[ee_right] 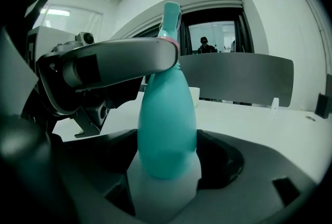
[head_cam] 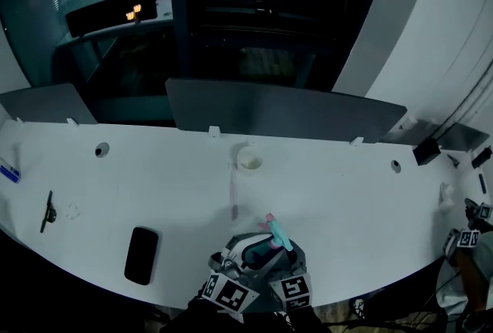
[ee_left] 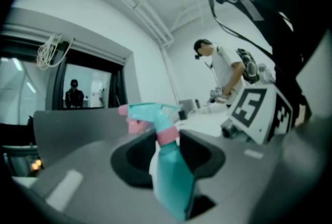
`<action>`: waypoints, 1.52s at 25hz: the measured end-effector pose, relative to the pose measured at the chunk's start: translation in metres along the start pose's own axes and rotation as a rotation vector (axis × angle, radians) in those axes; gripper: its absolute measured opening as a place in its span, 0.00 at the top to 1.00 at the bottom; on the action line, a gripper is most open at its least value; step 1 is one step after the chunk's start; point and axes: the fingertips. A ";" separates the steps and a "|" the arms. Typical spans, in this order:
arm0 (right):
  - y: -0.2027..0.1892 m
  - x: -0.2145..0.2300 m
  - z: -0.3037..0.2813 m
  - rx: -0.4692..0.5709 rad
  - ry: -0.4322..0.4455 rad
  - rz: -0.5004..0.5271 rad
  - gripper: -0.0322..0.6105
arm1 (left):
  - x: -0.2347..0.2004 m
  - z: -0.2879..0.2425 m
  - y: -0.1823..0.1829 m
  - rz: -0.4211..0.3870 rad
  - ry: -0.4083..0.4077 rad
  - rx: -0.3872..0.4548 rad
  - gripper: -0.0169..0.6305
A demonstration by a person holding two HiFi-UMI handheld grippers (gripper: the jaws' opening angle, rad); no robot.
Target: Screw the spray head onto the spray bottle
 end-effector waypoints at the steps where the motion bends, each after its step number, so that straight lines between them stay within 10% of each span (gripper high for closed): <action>1: -0.003 0.001 -0.001 0.004 0.002 0.003 0.38 | -0.001 -0.001 0.000 0.000 0.006 0.002 0.76; 16: -0.005 -0.004 -0.002 0.006 0.020 0.024 0.38 | -0.006 0.010 -0.002 0.123 0.032 -0.045 0.74; 29: -0.009 -0.004 -0.001 -0.007 0.023 0.009 0.38 | -0.020 0.007 0.010 0.615 -0.029 0.005 0.63; 31: -0.005 -0.004 -0.001 0.001 0.026 0.010 0.38 | -0.021 0.008 0.009 0.587 -0.025 -0.006 0.77; 38: -0.006 -0.003 -0.001 0.009 0.023 0.004 0.38 | -0.012 -0.002 0.023 0.247 0.004 -0.017 0.77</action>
Point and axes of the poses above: the fingertips, and each gripper's own axes: z backward along the fingers, x to its right, y out of its top, and after that the axes turned 7 degrees about z, right-handed
